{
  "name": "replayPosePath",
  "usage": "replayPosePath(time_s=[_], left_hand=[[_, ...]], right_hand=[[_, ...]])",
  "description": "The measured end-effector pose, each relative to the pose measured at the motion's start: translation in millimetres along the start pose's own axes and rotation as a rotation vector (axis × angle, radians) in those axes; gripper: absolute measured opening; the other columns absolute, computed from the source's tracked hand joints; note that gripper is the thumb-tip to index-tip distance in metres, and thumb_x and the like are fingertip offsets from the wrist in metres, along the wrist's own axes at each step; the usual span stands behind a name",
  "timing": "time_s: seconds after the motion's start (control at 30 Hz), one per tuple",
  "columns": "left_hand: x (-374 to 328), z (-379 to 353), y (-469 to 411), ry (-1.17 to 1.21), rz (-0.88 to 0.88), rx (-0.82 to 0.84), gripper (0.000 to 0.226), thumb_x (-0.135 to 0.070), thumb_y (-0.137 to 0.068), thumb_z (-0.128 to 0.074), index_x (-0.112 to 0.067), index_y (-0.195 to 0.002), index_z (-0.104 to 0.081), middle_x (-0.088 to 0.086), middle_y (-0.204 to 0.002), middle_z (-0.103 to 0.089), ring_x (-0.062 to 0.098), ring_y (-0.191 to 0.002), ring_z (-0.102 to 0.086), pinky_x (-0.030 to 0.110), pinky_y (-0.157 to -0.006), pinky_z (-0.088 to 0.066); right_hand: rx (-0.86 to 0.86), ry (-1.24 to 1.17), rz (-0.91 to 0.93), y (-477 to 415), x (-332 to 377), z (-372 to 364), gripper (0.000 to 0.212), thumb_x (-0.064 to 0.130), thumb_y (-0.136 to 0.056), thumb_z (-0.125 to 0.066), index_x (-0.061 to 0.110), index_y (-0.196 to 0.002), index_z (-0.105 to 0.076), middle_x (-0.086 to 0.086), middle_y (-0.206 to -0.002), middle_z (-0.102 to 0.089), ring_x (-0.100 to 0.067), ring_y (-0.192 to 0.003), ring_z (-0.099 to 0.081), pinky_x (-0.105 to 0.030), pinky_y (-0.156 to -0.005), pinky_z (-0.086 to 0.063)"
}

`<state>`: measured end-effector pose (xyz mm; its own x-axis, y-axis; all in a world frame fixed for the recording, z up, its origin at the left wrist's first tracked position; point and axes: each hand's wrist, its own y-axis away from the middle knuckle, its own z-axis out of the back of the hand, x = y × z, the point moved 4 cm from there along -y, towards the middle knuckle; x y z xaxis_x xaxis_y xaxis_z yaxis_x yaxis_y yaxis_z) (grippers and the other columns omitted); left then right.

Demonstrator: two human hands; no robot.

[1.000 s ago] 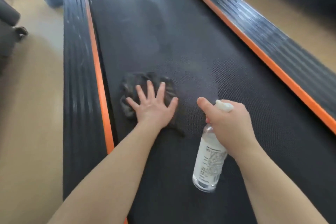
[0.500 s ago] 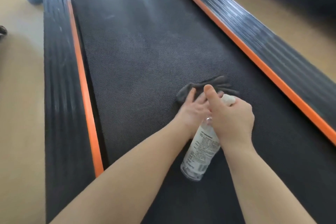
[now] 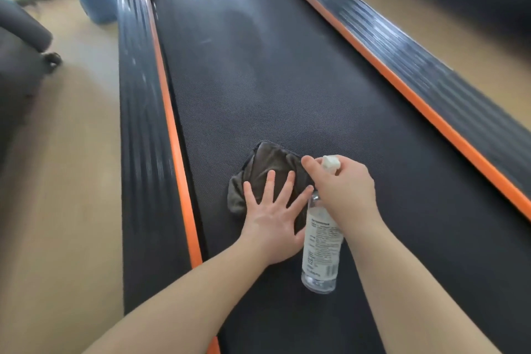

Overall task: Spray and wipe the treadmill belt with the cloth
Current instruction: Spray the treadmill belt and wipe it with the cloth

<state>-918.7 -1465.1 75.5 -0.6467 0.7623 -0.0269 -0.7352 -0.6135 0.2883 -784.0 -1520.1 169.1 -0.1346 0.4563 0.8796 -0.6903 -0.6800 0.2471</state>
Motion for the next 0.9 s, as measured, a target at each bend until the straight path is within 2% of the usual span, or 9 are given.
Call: replayPosePath(time_s=[0.07,0.2,0.3,0.4,0.57,0.67,0.8,0.9], left_hand=[[-8,-1,20,0.0,-0.087,0.028,0.075,-0.072,-0.092,-0.016,-0.046,-0.155,0.016,-0.005,-0.167,0.025,0.034,-0.149,0.033,0.073,-0.11,0.014],[-22,-7,66,0.038,-0.216,0.055,0.072,-0.072,-0.096,-0.014,-0.048,-0.155,0.019,-0.01,-0.165,0.029,0.031,-0.148,0.036,0.07,-0.113,0.017],[-27,-12,90,0.046,-0.262,0.08,0.073,-0.073,-0.098,-0.019,-0.049,-0.155,0.017,-0.012,-0.164,0.03,0.029,-0.147,0.038,0.07,-0.113,0.019],[-29,-11,95,0.025,-0.242,0.124,0.073,-0.074,-0.098,-0.02,-0.049,-0.156,0.016,-0.012,-0.164,0.03,0.028,-0.145,0.04,0.069,-0.114,0.018],[-34,-1,89,-0.03,-0.19,0.218,0.076,-0.074,-0.097,-0.025,-0.047,-0.157,0.012,-0.01,-0.165,0.03,0.027,-0.145,0.041,0.074,-0.114,0.009],[-42,2,86,-0.017,-0.162,0.264,0.077,-0.075,-0.096,-0.023,-0.047,-0.157,0.015,-0.009,-0.164,0.033,0.029,-0.141,0.045,0.077,-0.111,0.008],[-38,-5,68,-0.031,-0.156,0.224,0.084,-0.085,-0.087,-0.015,-0.049,-0.153,0.021,-0.008,-0.163,0.035,0.032,-0.142,0.045,0.082,-0.105,0.013],[-36,-6,61,-0.049,-0.175,0.162,0.088,-0.087,-0.084,-0.015,-0.048,-0.149,0.03,-0.006,-0.164,0.033,0.035,-0.146,0.038,0.083,-0.104,0.014]], right_hand=[[0.001,-0.001,0.011,7,3,0,0.027,0.046,-0.091,-0.071,0.024,-0.075,-0.073,0.003,-0.068,-0.071,-0.012,-0.069,-0.068,-0.029,-0.064,-0.053],[0.045,0.045,0.027,25,6,-4,0.039,0.047,-0.093,-0.066,0.011,-0.078,-0.072,-0.006,-0.072,-0.073,-0.023,-0.072,-0.069,-0.034,-0.069,-0.055],[0.086,0.114,0.05,35,7,-4,0.034,0.047,-0.092,-0.067,0.017,-0.076,-0.071,0.0,-0.068,-0.071,-0.015,-0.066,-0.066,-0.027,-0.061,-0.05],[0.138,0.166,0.05,42,3,-1,0.024,0.048,-0.088,-0.072,0.025,-0.081,-0.073,0.007,-0.07,-0.071,-0.005,-0.069,-0.065,-0.022,-0.063,-0.05],[0.219,0.175,0.038,53,-12,14,0.026,0.048,-0.084,-0.074,0.023,-0.078,-0.071,0.006,-0.068,-0.07,-0.008,-0.069,-0.067,-0.029,-0.069,-0.056],[0.276,0.191,0.076,50,-11,14,0.024,0.045,-0.084,-0.073,0.022,-0.079,-0.07,0.005,-0.068,-0.069,-0.011,-0.07,-0.068,-0.033,-0.071,-0.059],[0.266,0.208,0.111,45,-7,2,0.026,0.037,-0.086,-0.068,0.013,-0.078,-0.068,0.0,-0.067,-0.067,-0.018,-0.069,-0.066,-0.036,-0.066,-0.055],[0.283,0.244,0.144,44,-4,-4,0.021,0.031,-0.087,-0.066,0.012,-0.078,-0.068,0.002,-0.067,-0.066,-0.017,-0.067,-0.064,-0.034,-0.063,-0.053]])
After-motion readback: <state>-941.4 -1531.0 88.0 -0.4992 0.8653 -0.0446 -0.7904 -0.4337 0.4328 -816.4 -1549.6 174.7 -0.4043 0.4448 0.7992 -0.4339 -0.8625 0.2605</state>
